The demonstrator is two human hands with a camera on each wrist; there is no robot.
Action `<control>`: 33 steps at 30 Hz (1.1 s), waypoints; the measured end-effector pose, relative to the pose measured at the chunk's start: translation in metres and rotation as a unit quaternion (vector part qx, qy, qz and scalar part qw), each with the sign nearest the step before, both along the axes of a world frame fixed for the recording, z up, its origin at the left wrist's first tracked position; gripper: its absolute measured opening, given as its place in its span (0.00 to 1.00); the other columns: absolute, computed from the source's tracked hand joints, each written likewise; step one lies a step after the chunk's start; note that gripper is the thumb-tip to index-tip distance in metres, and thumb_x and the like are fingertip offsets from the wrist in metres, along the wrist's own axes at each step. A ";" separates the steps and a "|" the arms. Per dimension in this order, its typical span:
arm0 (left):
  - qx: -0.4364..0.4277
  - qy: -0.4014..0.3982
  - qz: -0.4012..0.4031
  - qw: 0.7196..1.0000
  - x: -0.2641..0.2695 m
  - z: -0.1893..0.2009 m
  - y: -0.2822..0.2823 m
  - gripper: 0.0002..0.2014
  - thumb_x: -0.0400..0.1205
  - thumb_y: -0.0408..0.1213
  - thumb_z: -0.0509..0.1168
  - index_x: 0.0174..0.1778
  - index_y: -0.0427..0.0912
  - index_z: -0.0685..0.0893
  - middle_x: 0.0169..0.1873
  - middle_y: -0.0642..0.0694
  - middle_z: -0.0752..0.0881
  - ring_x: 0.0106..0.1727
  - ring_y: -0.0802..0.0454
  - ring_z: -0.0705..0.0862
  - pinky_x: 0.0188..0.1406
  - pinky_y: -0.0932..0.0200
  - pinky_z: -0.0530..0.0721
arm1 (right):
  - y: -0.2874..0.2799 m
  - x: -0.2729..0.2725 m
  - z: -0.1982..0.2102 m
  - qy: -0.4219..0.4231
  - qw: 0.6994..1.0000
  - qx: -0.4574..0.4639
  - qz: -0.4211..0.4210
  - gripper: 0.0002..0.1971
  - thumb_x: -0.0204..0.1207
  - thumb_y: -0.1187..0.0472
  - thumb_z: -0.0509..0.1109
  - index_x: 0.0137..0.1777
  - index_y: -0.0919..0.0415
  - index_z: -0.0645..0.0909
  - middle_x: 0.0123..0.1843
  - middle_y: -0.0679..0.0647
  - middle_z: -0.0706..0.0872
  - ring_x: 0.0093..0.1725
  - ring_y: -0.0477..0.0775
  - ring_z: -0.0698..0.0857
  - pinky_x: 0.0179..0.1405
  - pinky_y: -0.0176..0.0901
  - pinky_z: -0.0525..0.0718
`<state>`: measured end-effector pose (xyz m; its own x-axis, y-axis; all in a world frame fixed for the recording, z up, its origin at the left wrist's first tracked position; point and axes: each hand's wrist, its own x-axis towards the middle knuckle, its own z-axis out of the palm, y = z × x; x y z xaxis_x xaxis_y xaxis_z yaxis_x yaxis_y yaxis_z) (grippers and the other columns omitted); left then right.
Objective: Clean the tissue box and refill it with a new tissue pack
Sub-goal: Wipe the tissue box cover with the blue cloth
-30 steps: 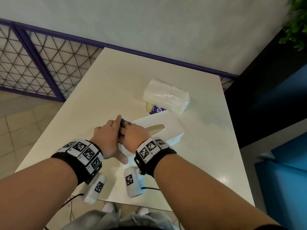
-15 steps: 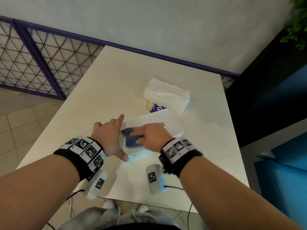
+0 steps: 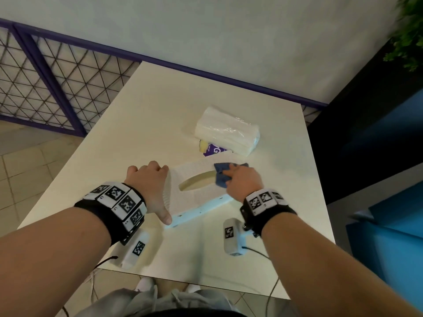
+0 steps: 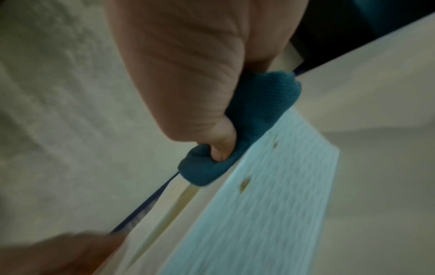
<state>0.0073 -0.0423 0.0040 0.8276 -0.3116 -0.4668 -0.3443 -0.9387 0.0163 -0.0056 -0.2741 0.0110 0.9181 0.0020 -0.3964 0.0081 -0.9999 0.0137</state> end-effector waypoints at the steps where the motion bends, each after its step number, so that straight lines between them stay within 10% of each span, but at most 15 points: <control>1: 0.016 -0.002 -0.009 1.000 0.001 0.003 -0.004 0.62 0.44 0.71 0.76 0.73 0.46 0.65 0.60 0.49 0.72 0.63 0.47 0.75 0.63 0.47 0.68 | 0.012 -0.004 -0.006 0.003 1.000 0.011 0.009 0.22 0.81 0.59 0.56 0.75 0.55 0.71 0.78 0.56 0.72 0.73 0.60 0.74 0.68 0.49 0.74; 8: 0.073 -0.008 -0.035 0.997 0.004 0.009 -0.015 0.56 0.44 0.68 0.78 0.66 0.44 0.70 0.55 0.49 0.73 0.58 0.48 0.78 0.58 0.47 0.67 | -0.014 -0.008 -0.007 0.008 1.000 0.029 0.009 0.25 0.84 0.57 0.54 0.81 0.51 0.61 0.84 0.51 0.64 0.76 0.57 0.70 0.78 0.49 0.62; 12: 0.043 -0.003 -0.031 0.999 0.003 0.005 -0.007 0.58 0.45 0.69 0.77 0.68 0.46 0.67 0.58 0.50 0.71 0.60 0.47 0.76 0.61 0.45 0.69 | 0.005 -0.001 -0.011 -0.010 0.997 0.015 -0.078 0.25 0.81 0.61 0.58 0.79 0.57 0.63 0.80 0.58 0.66 0.76 0.61 0.70 0.68 0.55 0.74; 18: 0.028 0.003 -0.020 0.999 0.002 0.005 -0.005 0.58 0.46 0.68 0.77 0.70 0.47 0.64 0.60 0.50 0.70 0.63 0.47 0.74 0.64 0.43 0.68 | 0.034 0.008 -0.025 0.005 0.998 0.065 0.014 0.22 0.83 0.60 0.56 0.76 0.59 0.65 0.81 0.57 0.64 0.75 0.62 0.72 0.66 0.55 0.76; 26: -0.015 0.017 -0.012 1.000 0.004 -0.001 0.001 0.56 0.46 0.65 0.78 0.69 0.49 0.65 0.59 0.51 0.69 0.64 0.48 0.72 0.66 0.40 0.66 | 0.027 0.051 -0.040 -0.049 0.990 0.030 -0.127 0.23 0.83 0.58 0.54 0.77 0.61 0.66 0.81 0.61 0.63 0.77 0.62 0.67 0.71 0.57 0.73; 33: -0.027 -0.011 -0.018 0.999 0.004 -0.003 0.007 0.58 0.41 0.73 0.74 0.67 0.54 0.67 0.55 0.54 0.69 0.63 0.50 0.73 0.67 0.43 0.64 | 0.114 0.007 -0.028 -0.023 0.993 0.092 0.068 0.18 0.82 0.58 0.60 0.69 0.64 0.74 0.70 0.62 0.75 0.67 0.64 0.77 0.60 0.55 0.79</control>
<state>0.0115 -0.0355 0.0011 0.8256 -0.3651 -0.4301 -0.3785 -0.9238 0.0576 0.0015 -0.1603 -0.0167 0.9217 0.1956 -0.3349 0.1471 -0.9753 -0.1646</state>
